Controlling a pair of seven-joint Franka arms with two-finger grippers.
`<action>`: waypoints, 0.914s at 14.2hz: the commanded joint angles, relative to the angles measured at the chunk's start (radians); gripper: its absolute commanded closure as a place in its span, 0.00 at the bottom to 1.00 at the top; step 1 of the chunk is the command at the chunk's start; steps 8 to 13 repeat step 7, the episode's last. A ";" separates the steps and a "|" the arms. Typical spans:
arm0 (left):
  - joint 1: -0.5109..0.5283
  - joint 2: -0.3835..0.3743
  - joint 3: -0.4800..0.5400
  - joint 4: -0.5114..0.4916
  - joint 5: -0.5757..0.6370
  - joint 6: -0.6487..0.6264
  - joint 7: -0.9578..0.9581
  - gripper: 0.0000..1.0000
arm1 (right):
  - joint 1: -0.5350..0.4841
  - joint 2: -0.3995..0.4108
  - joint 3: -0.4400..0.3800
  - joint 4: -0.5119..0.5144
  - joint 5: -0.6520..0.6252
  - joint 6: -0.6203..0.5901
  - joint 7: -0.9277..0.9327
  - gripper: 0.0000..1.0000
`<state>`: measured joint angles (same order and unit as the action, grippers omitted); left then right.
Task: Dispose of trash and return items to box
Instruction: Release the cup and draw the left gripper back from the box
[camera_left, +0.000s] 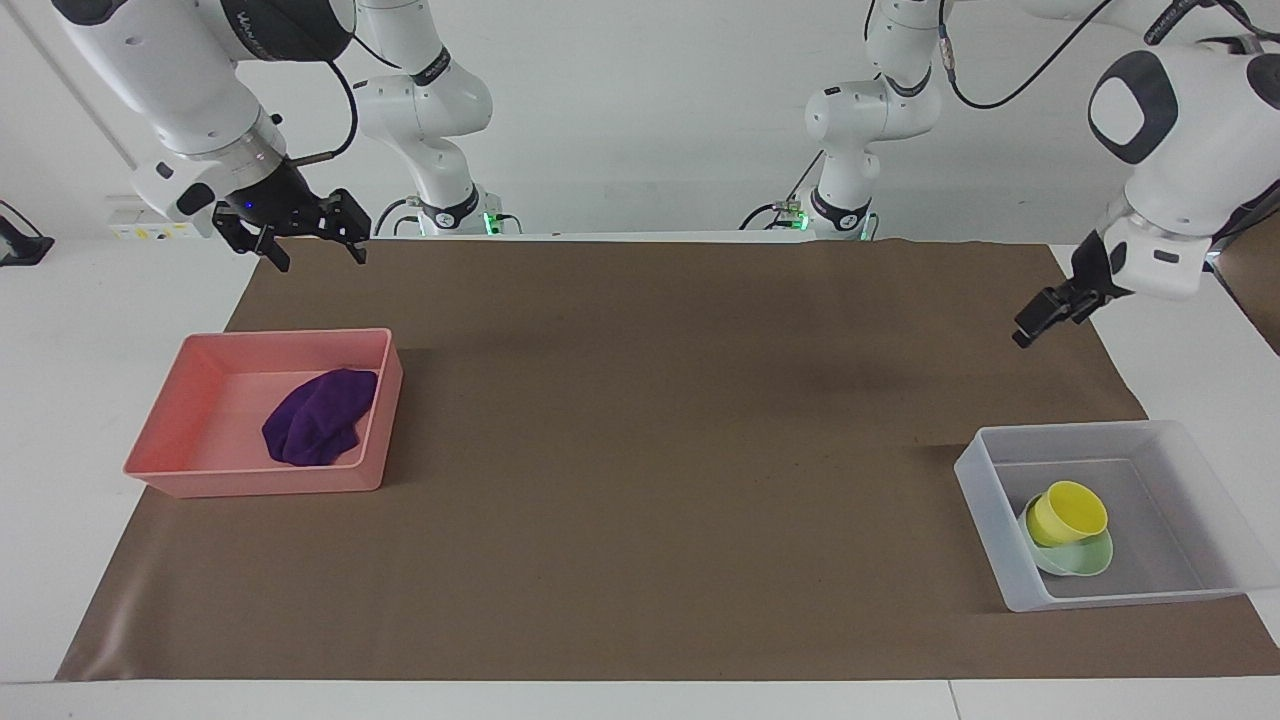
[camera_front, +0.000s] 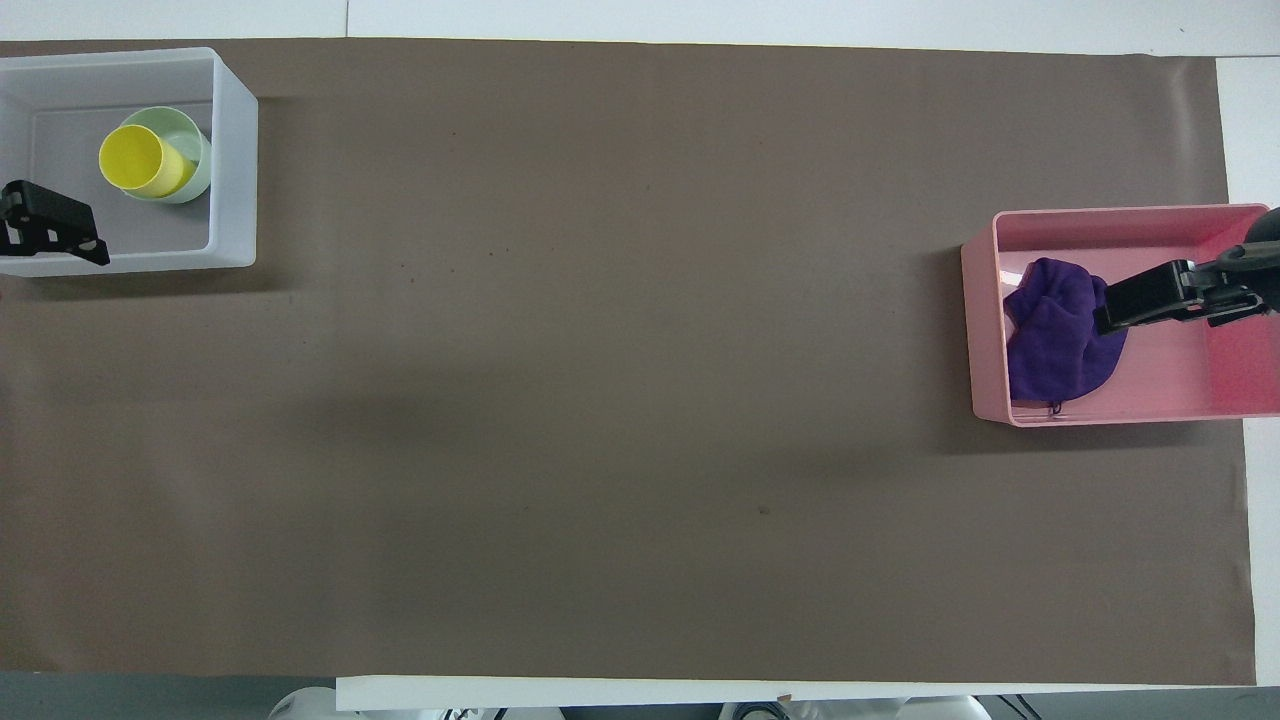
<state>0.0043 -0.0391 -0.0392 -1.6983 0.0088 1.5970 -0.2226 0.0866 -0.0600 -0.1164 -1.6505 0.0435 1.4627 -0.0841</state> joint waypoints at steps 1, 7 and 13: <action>-0.010 -0.131 0.010 -0.126 -0.003 -0.022 0.090 0.01 | 0.012 -0.012 -0.008 -0.018 -0.008 0.019 0.006 0.00; -0.009 -0.076 0.013 -0.009 0.011 -0.037 0.270 0.00 | 0.012 -0.015 -0.002 -0.018 -0.008 0.021 0.004 0.00; -0.009 -0.076 0.013 -0.009 0.011 -0.037 0.270 0.00 | 0.012 -0.015 -0.002 -0.018 -0.008 0.021 0.004 0.00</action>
